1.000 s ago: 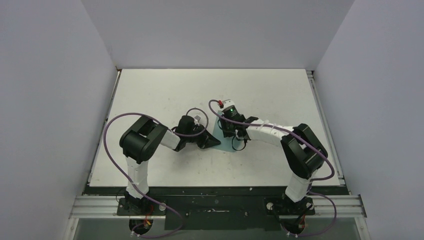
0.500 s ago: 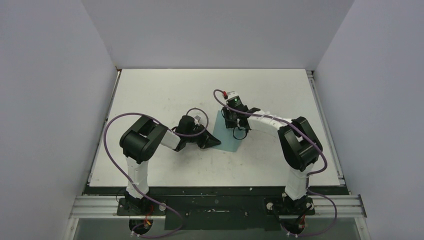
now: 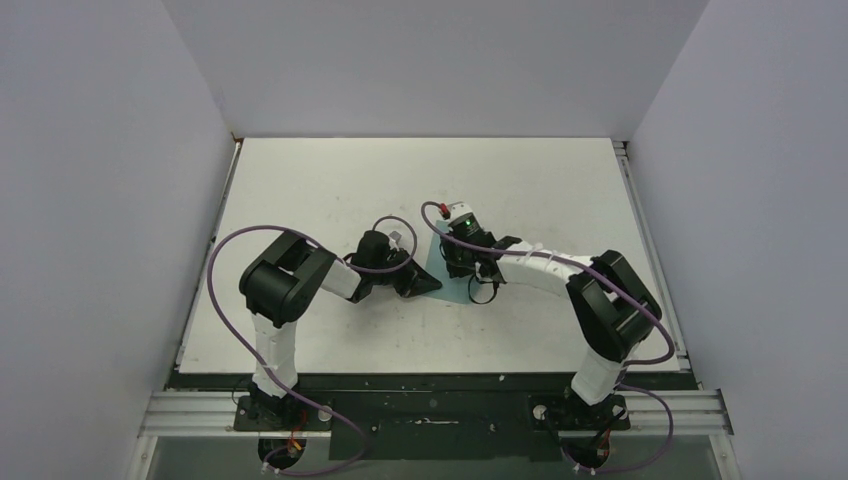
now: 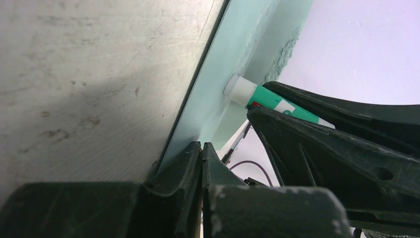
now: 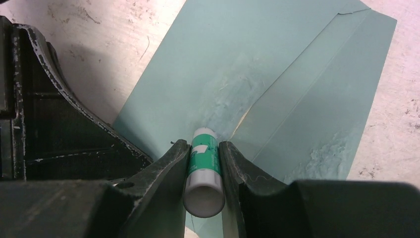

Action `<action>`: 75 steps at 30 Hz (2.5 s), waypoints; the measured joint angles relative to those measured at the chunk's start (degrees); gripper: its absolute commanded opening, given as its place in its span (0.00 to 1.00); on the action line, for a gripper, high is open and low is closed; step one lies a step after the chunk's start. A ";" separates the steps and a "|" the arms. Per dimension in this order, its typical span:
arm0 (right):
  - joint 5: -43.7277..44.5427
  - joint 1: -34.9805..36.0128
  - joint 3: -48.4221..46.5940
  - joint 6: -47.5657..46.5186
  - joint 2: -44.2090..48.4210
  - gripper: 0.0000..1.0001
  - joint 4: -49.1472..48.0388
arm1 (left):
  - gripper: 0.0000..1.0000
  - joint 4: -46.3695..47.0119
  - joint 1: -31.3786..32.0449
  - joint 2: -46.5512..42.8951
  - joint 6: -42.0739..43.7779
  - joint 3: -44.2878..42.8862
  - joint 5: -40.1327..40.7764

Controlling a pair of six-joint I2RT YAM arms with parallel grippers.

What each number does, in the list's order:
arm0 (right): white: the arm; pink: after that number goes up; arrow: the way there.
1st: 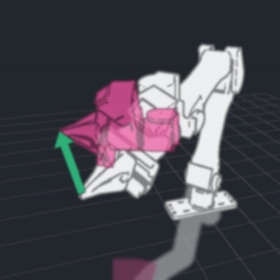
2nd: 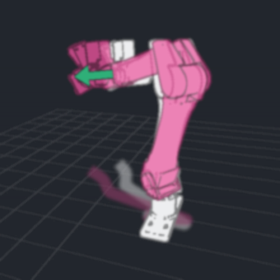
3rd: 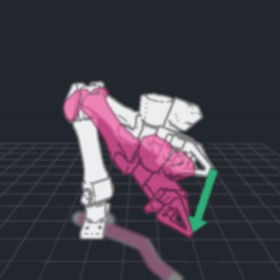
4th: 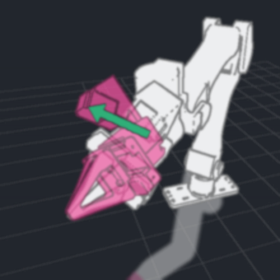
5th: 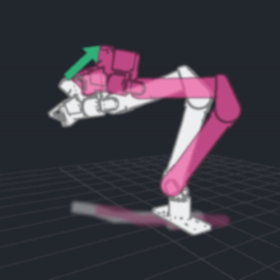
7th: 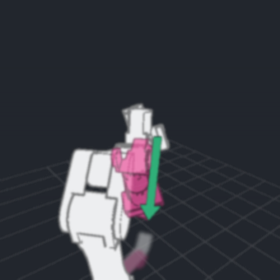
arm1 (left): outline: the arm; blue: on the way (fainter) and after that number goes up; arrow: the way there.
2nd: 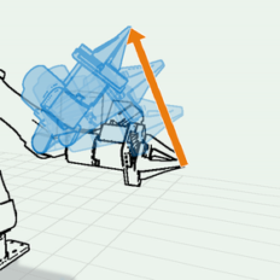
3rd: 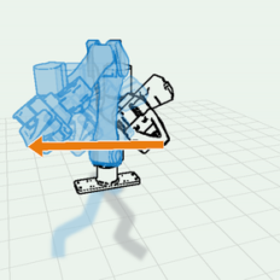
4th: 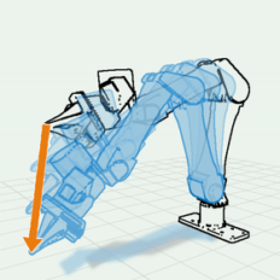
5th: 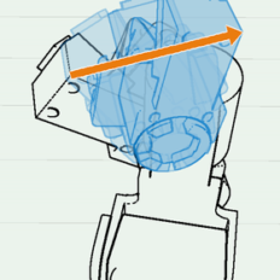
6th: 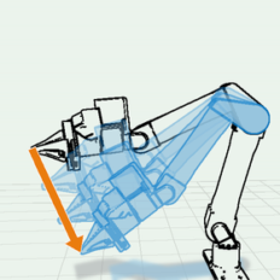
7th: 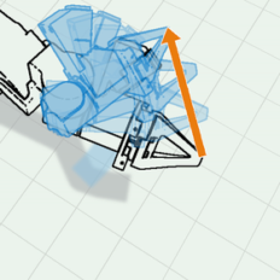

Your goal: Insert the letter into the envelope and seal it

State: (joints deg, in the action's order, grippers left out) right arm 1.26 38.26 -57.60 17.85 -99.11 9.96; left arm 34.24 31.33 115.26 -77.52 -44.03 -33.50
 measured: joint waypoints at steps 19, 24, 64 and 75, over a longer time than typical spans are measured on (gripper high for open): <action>-2.43 -5.22 -6.36 0.15 -3.58 0.05 2.99 | 0.00 -0.87 -0.04 0.04 0.42 -0.61 -0.44; -9.68 -8.39 -0.17 4.04 8.44 0.05 6.01 | 0.00 -5.09 -0.04 -0.11 2.36 -2.93 -0.46; -37.62 -43.10 37.46 43.36 7.43 0.61 -47.87 | 0.46 -26.16 -2.97 -15.52 18.75 -6.86 -4.42; -26.18 -43.93 32.76 33.42 23.58 0.77 -19.98 | 0.40 -31.23 -2.99 -13.51 23.47 -13.46 -2.86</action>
State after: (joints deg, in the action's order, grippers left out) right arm -24.93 -5.67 -24.84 51.27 -75.53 -10.02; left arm 3.01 28.34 101.75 -54.04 -57.49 -36.36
